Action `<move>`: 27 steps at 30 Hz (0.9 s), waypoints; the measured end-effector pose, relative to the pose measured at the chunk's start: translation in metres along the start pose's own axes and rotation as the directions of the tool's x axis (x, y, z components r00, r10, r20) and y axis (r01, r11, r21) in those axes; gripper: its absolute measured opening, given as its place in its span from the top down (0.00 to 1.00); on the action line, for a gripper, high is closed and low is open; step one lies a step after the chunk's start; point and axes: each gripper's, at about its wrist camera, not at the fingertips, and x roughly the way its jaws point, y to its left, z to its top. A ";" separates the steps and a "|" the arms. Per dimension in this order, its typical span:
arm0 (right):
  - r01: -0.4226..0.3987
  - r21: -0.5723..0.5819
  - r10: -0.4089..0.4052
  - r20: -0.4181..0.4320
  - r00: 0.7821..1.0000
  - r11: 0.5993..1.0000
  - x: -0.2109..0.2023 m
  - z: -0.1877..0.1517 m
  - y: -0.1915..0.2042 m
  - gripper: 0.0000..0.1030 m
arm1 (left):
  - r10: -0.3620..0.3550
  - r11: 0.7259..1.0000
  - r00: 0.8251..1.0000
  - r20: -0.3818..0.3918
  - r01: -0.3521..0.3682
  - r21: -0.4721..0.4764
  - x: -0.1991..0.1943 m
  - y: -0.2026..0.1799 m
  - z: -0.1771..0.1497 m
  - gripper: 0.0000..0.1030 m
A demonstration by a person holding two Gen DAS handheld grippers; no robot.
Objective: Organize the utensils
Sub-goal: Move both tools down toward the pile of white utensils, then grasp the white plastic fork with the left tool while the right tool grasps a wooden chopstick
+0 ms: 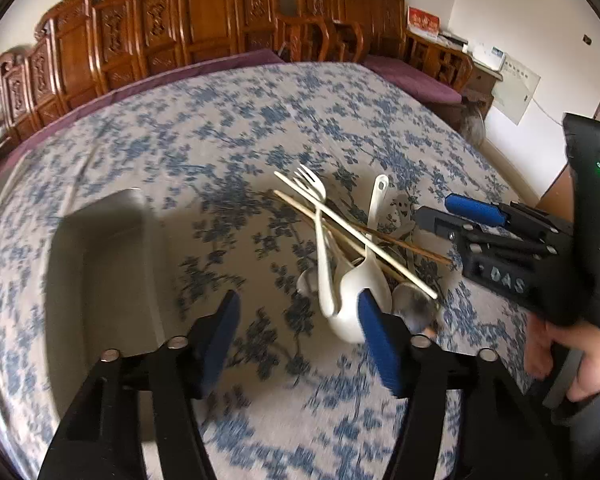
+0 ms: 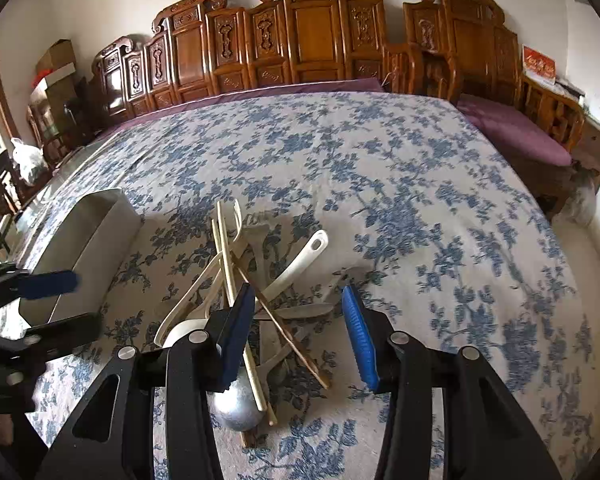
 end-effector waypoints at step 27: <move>-0.102 0.015 0.103 -0.022 0.994 0.995 0.008 -0.009 0.000 0.55 | -0.034 0.998 0.996 -0.087 0.030 -0.046 0.069 0.006 0.034 0.97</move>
